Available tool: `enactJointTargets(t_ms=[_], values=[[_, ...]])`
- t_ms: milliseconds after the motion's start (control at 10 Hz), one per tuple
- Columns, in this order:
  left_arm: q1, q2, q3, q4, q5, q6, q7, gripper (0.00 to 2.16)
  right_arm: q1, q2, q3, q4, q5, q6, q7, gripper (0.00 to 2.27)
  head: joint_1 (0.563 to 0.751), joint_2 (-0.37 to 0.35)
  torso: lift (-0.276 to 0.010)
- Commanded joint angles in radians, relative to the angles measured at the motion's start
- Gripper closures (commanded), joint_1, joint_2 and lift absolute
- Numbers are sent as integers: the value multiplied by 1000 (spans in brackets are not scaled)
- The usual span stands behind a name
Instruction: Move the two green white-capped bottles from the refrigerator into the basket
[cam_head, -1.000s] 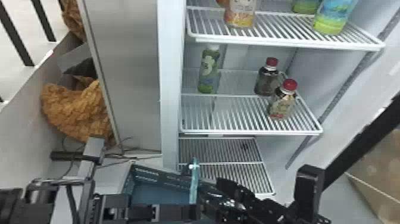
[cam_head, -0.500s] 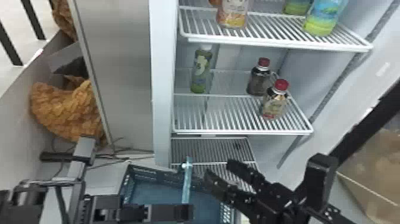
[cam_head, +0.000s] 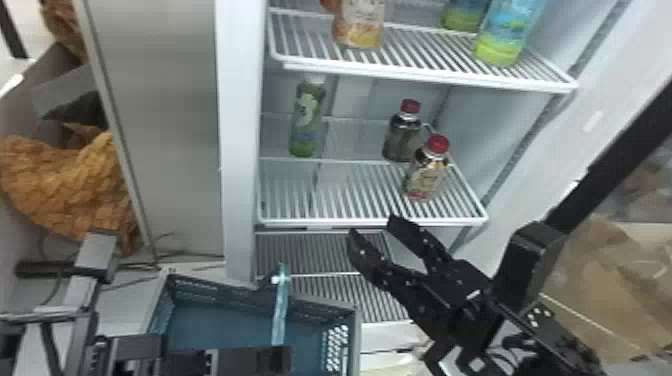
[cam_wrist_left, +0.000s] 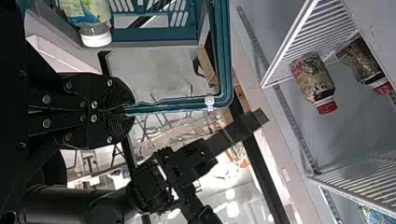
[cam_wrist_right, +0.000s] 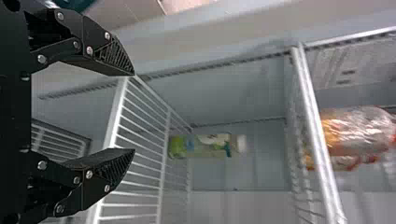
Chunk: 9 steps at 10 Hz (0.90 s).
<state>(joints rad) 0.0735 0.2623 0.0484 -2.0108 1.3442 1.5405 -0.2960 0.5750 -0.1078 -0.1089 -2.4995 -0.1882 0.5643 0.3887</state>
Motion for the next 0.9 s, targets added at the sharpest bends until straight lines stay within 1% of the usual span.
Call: enactJointTargets(t_ms=[0, 300, 500, 600, 800], values=[[0, 0, 1, 0, 2, 1, 0, 1161, -30, 3, 5, 46, 1, -66, -10, 479, 695, -266, -263], [-2, 0, 1, 0, 2, -2, 0, 1161, -87, 3, 33, 164, -1, -243, -44, 453, 695, -266, -263], [-2, 0, 1, 0, 2, -2, 0, 1161, -128, 3, 61, 233, -3, -334, -68, 440, 695, -261, -263], [-2, -2, 0, 0, 2, -2, 0, 1161, -153, 3, 79, 277, -5, -370, -80, 397, 695, -258, -263], [-2, -2, 0, 0, 2, -2, 0, 1161, -209, 8, 103, 380, -9, -420, -99, 202, 695, -245, -263]])
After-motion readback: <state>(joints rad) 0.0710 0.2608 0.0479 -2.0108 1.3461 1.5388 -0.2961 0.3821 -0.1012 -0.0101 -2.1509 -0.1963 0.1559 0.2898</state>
